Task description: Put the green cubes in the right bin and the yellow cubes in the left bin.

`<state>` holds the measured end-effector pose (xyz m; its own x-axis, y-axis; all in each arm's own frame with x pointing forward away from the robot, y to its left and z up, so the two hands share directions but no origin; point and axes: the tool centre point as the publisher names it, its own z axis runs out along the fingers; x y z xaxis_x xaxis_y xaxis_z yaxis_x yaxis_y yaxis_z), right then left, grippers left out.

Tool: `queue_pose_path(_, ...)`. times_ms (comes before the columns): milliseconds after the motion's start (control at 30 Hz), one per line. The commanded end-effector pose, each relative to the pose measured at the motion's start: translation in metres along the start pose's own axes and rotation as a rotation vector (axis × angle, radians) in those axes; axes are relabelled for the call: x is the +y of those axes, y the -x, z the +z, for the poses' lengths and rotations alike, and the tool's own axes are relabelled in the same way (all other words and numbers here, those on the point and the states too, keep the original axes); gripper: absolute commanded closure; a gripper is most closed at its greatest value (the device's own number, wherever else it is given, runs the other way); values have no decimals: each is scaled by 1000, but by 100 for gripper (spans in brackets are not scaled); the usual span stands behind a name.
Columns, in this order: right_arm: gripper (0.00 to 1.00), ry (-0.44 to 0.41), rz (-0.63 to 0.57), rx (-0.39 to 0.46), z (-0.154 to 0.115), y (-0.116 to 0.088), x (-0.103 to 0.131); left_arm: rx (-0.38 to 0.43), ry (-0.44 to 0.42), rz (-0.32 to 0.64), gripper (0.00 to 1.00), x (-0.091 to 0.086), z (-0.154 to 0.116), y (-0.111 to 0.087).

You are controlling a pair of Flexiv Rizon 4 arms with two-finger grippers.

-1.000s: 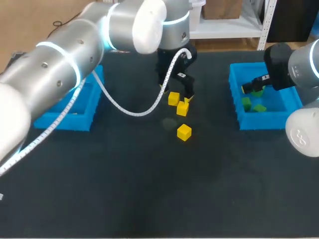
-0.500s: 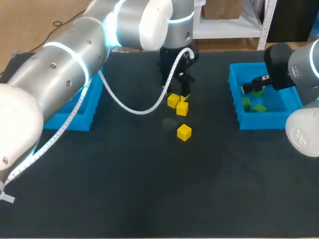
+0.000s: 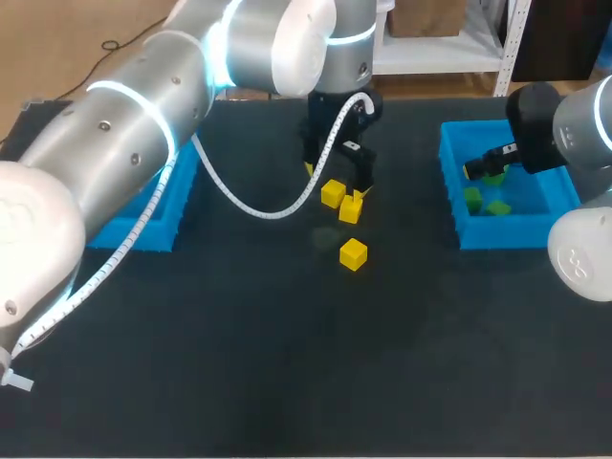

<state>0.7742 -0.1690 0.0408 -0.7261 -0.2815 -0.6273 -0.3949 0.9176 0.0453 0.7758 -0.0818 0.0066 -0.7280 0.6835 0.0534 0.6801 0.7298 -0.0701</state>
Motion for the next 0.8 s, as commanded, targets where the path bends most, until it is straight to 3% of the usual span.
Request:
queue_pose_path(33, 0, 1, 0, 1, -1, 0, 0, 39, -18, -18, 0, 9, 11, 4)
queue_pose_path(267, 0, 1, 0, 1, -1, 0, 0, 32, -8, -44, 0, 20, 7, -3)
queue_pose_path(800, 0, 1, 0, 1, -1, 0, 0, 83, 35, -46, 0, 20, 31, -1)
